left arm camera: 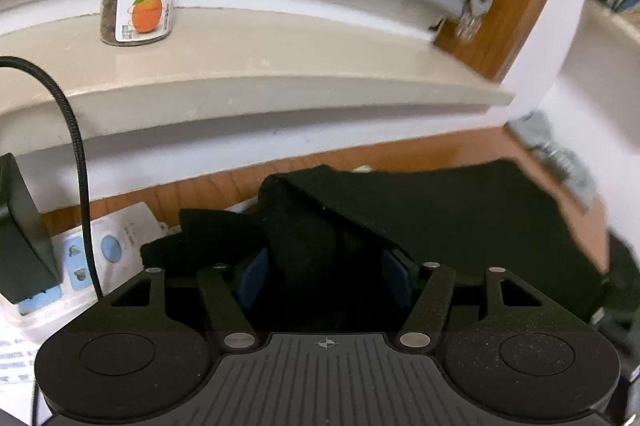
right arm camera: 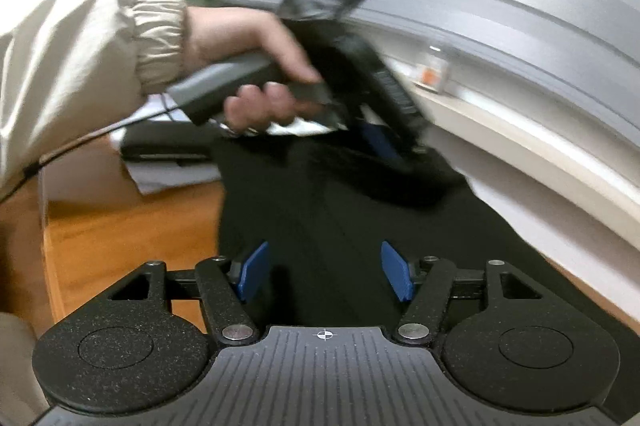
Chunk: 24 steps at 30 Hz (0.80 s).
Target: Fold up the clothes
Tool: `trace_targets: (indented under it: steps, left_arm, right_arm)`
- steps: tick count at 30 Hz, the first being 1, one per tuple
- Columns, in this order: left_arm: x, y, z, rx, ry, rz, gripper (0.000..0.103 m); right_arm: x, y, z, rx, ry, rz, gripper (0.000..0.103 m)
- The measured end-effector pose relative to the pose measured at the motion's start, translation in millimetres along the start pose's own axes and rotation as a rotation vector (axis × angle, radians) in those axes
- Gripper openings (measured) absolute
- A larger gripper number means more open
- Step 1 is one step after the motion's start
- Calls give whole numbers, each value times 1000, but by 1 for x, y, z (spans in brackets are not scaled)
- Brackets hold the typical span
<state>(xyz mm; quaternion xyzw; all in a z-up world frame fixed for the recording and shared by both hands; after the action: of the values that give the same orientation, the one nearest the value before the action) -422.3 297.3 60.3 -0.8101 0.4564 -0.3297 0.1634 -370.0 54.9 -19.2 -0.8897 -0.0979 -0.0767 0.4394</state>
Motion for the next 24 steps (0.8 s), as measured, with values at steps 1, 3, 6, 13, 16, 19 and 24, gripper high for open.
trace_targets:
  steps: [1, 3, 6, 13, 16, 19, 24]
  left_arm:
    - [-4, 1, -4, 20, 34, -19, 69]
    - [-16, 2, -7, 37, 109, -78, 72]
    - [-29, 2, -3, 30, 165, -152, 74]
    - [-18, 0, 4, 5, 109, -122, 71]
    - [-8, 0, 7, 3, 37, -78, 29]
    - [4, 1, 6, 12, -33, -34, 2]
    - [33, -1, -39, 130, -37, 33, 2]
  right_arm:
    - [-1, -5, 4, 6, -14, 12, 59]
    - [2, -14, 15, 10, -55, 59, 58]
    - [9, -19, 29, 1, -71, 118, 52]
    - [21, -13, 43, 21, -14, 167, 25]
    - [25, -11, 37, 54, -13, 181, 8]
    - [26, -12, 24, 81, -26, 171, 3]
    - [30, -27, -21, 195, -35, 169, 2]
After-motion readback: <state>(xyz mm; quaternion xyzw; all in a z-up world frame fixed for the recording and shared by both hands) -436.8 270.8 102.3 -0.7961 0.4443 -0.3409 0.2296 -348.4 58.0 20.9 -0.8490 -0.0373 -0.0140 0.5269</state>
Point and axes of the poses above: each gripper's, at about its wrist camera, not at the fingertips, and z roughly the way its jaws point, x to its right, y to its underside, the point moved 1 cm from there along z, roughly the way its jaws point, and after that the axes turned 10 degrees about -x, right-handed, at the moved point
